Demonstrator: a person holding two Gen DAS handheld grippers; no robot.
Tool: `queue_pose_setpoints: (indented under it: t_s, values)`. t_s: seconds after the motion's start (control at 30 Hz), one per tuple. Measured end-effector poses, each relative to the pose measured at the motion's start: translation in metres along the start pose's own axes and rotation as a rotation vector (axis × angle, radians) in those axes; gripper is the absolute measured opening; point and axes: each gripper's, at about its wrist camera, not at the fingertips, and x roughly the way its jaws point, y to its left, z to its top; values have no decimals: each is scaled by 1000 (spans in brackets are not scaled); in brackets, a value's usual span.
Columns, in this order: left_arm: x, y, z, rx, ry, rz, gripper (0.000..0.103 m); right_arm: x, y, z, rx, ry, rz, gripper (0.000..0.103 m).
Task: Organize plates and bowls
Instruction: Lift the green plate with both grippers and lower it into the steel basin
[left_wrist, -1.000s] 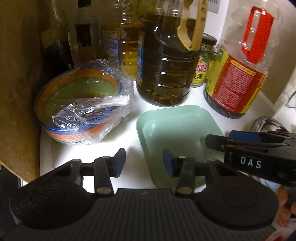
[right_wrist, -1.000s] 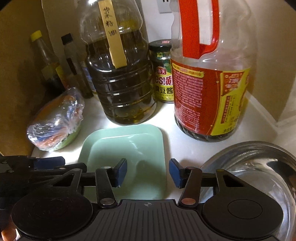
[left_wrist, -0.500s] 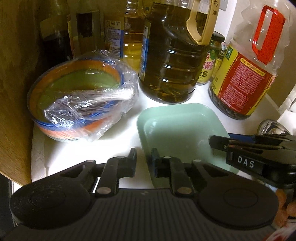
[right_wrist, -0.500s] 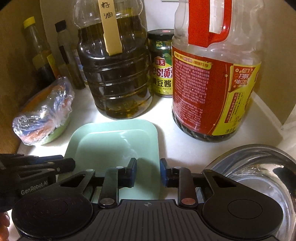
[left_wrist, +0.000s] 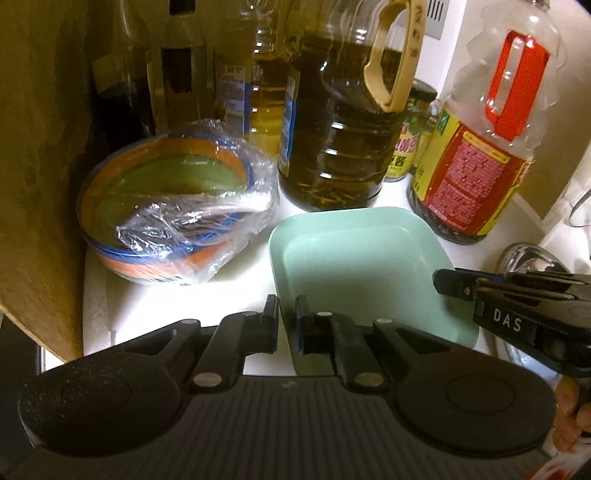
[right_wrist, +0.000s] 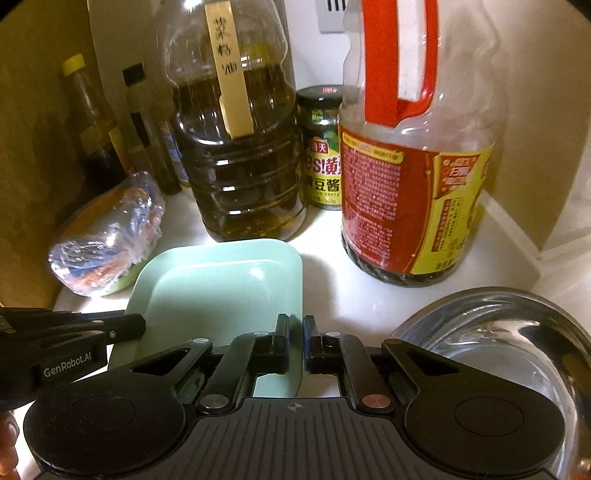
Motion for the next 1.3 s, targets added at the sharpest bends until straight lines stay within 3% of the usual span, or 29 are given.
queue_pose_setpoints:
  t_s: [0.47, 0.87, 1.3]
  values:
    - [-38, -38, 4, 83, -76, -101, 7, -68, -21, -12, 87, -89, -69, 7]
    - [-41, -106, -8, 203, -61, -226, 7, -121, -74, -42, 213, -117, -212, 7]
    - [-23, -151, -25, 276, 8, -279, 7, -134, -107, -67, 298, -70, -304, 7]
